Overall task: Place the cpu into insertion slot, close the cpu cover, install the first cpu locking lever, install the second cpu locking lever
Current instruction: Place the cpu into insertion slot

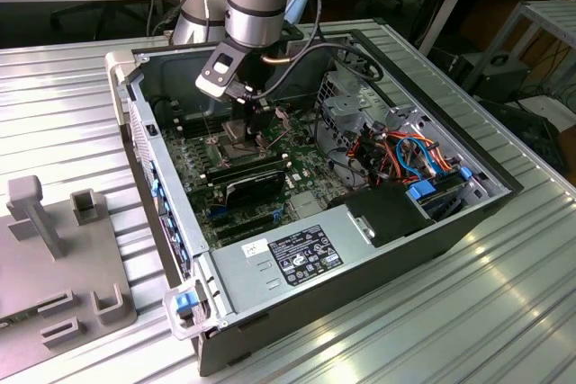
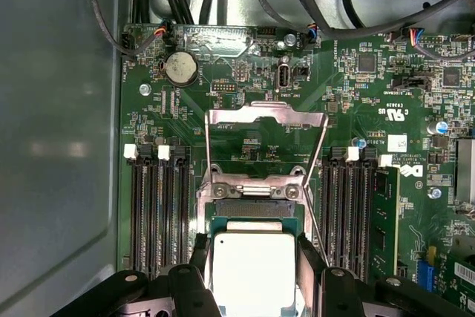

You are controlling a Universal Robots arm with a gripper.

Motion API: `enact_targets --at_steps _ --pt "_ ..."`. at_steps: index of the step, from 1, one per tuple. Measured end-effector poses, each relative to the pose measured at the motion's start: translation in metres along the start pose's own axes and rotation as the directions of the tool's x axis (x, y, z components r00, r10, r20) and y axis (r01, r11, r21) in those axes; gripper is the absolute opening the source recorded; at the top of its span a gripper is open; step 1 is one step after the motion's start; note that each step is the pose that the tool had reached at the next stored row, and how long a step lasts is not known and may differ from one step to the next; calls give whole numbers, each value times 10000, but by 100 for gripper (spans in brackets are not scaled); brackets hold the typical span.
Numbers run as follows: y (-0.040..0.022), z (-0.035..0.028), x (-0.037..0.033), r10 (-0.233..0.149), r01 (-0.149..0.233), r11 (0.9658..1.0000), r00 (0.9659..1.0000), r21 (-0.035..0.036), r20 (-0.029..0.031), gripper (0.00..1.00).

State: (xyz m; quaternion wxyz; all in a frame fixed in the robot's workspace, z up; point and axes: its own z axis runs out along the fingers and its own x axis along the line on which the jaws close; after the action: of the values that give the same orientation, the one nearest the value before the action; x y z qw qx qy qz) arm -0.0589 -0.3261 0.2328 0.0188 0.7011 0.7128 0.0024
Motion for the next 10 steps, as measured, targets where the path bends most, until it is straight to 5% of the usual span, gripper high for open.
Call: enact_targets --at_steps 10 --pt "-5 106 3 0 0 10000 10000 -1 -1 55"
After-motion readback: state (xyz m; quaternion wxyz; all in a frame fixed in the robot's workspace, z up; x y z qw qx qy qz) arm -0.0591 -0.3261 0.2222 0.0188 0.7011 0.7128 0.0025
